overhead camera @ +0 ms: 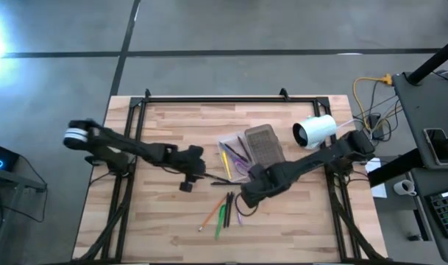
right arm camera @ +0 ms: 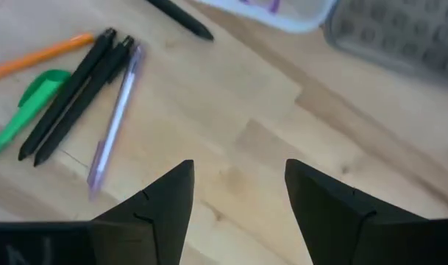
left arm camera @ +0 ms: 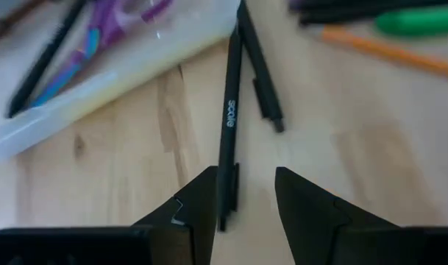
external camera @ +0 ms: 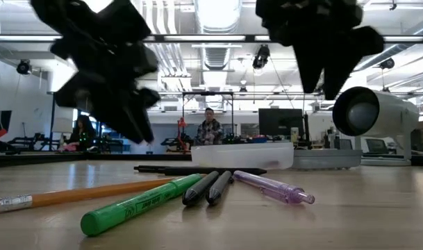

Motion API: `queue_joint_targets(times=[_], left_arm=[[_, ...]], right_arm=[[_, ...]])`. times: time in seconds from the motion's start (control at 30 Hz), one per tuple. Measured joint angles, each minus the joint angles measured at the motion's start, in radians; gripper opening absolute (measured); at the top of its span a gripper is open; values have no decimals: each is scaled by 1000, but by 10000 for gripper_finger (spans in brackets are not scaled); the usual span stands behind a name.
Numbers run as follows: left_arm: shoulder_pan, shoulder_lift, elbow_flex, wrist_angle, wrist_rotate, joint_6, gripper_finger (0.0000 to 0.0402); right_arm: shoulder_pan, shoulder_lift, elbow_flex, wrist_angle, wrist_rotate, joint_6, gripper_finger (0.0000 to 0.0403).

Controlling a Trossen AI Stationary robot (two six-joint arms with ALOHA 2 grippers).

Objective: Pick & place school supplies into a supply box
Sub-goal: Put the black pen into the supply box

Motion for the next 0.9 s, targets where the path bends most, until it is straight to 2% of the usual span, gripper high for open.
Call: queue_joint_targets(times=[0.17, 0.33, 0.57, 0.67, 0.83, 0.9], left_arm=[[17, 190, 138, -18, 0, 76, 120], [20, 294, 266, -141, 19, 142, 120], [23, 326, 271, -158, 41, 155, 117], [23, 331, 263, -151, 46, 148, 96], [29, 337, 261, -153, 49, 147, 28], [34, 337, 262, -155, 51, 147, 13]], right_arm=[[62, 0, 0, -24, 5, 113, 206], [122, 0, -2, -69, 32, 216, 206], [168, -1, -16, -102, 55, 302, 206], [170, 0, -28, -100, 55, 307, 206], [170, 0, -41, -96, 55, 308, 206], [171, 0, -43, -95, 55, 308, 205]])
